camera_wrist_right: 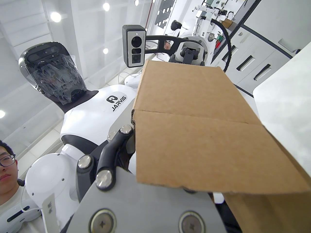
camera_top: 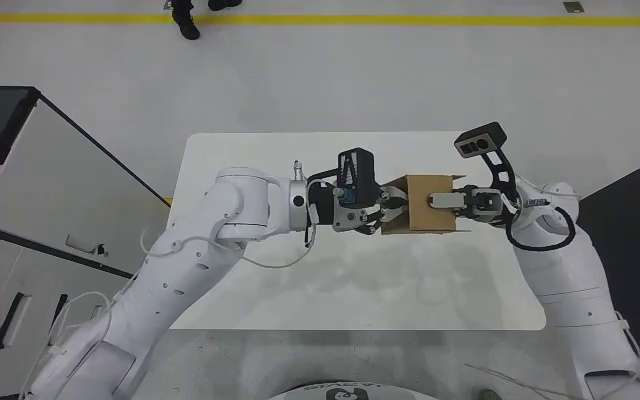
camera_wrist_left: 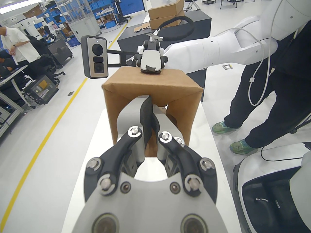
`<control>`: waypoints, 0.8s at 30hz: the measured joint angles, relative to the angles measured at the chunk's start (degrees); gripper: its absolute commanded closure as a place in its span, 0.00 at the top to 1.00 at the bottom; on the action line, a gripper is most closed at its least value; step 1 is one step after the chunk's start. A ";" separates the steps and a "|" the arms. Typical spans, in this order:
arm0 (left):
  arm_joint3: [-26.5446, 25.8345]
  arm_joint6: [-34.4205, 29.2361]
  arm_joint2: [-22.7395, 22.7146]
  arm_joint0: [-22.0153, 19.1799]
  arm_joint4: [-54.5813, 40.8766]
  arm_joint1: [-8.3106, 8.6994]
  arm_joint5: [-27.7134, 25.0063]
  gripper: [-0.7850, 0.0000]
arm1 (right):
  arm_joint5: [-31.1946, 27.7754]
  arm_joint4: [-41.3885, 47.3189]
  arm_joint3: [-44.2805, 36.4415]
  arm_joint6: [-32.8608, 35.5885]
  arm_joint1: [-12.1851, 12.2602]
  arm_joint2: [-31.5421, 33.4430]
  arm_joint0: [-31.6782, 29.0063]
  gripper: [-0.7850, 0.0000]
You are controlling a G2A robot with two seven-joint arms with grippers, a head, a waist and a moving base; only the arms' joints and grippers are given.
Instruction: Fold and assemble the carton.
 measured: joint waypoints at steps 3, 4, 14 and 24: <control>-0.03 -0.32 -0.83 -0.05 0.19 0.10 0.14 0.00 | 0.00 -0.14 0.27 0.00 0.10 0.56 -0.08 0.00; -0.22 -0.60 -1.32 0.00 0.38 0.19 0.20 0.00 | 0.00 -0.26 0.34 0.00 0.16 0.82 -0.15 0.00; -2.76 -3.87 -6.01 2.01 1.33 1.33 0.03 0.00 | 0.00 -0.66 0.45 0.00 0.86 2.90 -0.95 0.00; -4.99 -6.11 -7.50 3.93 1.46 1.99 -0.57 1.00 | 0.00 -0.43 0.08 0.00 1.54 3.82 -1.42 0.00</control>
